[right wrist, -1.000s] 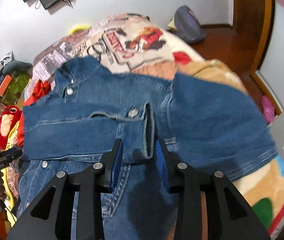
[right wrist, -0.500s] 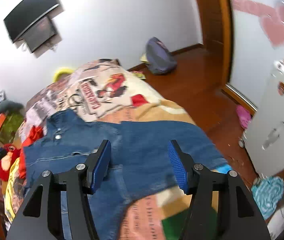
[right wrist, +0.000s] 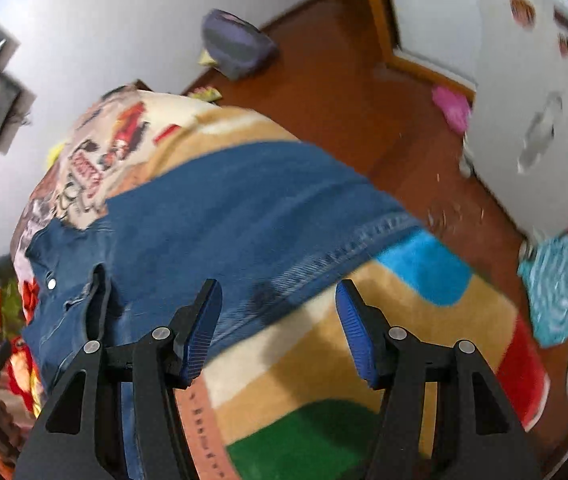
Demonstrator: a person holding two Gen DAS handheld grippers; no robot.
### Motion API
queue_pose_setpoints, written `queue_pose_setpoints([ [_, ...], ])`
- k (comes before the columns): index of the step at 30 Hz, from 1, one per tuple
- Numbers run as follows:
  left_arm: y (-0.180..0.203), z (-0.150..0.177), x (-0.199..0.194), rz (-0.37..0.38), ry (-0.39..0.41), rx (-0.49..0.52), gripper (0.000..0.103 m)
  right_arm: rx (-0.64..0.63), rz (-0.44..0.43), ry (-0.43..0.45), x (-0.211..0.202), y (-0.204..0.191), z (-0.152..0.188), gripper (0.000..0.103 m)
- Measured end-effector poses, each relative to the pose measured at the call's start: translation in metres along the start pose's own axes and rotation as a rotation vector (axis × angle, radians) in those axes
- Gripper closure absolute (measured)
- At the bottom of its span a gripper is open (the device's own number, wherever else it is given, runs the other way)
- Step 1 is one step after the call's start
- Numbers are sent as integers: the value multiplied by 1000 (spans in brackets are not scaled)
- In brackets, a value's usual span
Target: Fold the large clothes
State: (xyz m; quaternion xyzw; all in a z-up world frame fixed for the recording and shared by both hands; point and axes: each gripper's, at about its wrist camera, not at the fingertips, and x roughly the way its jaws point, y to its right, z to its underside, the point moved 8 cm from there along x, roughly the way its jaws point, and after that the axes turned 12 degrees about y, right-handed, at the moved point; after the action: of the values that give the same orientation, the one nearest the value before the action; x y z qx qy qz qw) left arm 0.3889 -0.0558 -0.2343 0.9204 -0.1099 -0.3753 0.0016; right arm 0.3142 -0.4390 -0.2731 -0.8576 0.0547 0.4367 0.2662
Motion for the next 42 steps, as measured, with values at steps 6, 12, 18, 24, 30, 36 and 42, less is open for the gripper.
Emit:
queue_pose_setpoints([
  [6, -6, 17, 22, 6, -64, -35, 18, 52, -10, 10, 21, 12, -7, 48],
  [12, -20, 31, 34, 29, -107, -186, 18, 33, 75, 59, 43, 11, -22, 45],
  [18, -29, 35, 28, -24, -88, -176, 18, -19, 167, 124, 40, 1, -39, 79],
  [24, -42, 32, 6, -47, -50, -151, 18, -59, 85, 217, -3, -34, -61, 90],
  [30, -58, 26, -21, -62, 0, -175, 18, -223, -86, 355, -68, -125, -73, 91],
  [36, -68, 27, -43, -84, 34, -159, 18, -407, -271, 362, -95, -225, -32, 92],
  [42, -73, 37, -58, -98, 45, -130, 18, -521, -332, 205, -53, -275, 43, 92],
])
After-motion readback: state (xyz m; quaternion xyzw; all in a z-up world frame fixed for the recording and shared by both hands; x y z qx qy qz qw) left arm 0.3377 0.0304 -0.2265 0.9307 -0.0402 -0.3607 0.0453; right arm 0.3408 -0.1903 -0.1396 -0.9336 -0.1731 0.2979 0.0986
